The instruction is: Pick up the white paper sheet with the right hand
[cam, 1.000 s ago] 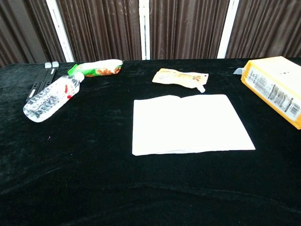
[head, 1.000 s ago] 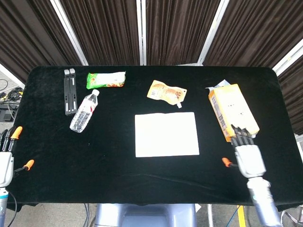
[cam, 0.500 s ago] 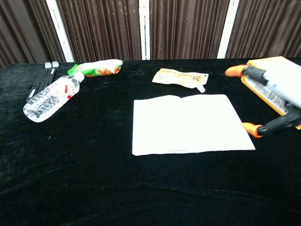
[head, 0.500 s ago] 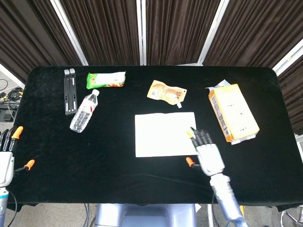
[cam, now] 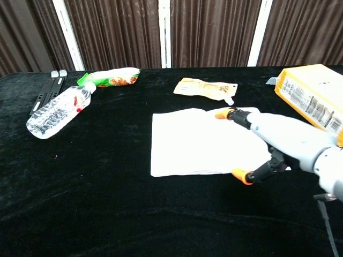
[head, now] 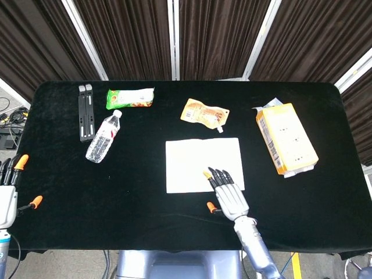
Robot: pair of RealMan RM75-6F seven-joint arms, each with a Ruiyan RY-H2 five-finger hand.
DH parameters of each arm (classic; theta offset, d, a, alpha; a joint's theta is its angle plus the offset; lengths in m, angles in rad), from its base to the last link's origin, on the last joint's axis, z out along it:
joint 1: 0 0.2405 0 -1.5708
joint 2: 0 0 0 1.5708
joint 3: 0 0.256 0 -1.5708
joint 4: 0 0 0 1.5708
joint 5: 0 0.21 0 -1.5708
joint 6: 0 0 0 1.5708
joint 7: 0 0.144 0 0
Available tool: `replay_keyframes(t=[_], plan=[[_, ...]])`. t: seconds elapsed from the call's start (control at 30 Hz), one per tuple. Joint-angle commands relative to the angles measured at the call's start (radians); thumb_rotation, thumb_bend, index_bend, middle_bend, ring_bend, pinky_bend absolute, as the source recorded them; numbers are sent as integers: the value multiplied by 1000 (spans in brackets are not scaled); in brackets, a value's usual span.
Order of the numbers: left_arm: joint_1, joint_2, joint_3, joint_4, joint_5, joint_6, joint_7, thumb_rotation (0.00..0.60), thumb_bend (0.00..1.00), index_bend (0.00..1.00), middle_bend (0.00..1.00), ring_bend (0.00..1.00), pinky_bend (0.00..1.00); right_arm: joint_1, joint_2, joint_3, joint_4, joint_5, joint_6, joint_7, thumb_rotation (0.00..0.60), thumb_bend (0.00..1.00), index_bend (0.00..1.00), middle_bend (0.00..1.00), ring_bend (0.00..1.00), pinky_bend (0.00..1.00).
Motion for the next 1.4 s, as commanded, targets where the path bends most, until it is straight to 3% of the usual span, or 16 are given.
replay_keyframes(t=[0.03,0.8,1.4], plan=[[1,3,-2,-1,-2,2,-6,600,128,0,0,0,0,18,-38,6,48,6,5,-3,600,217,0,0,0,0],[-2,17,-16,11,-59,-40,-47,600,128,0,0,0,0,76,-235,31,304,43,24,19,600,206,0,0,0,0],[-2,30,-31,19,-102,-63,-89,600,128,0,0,0,0,108,-340,62,434,59,6,75,600,198,0,0,0,0]])
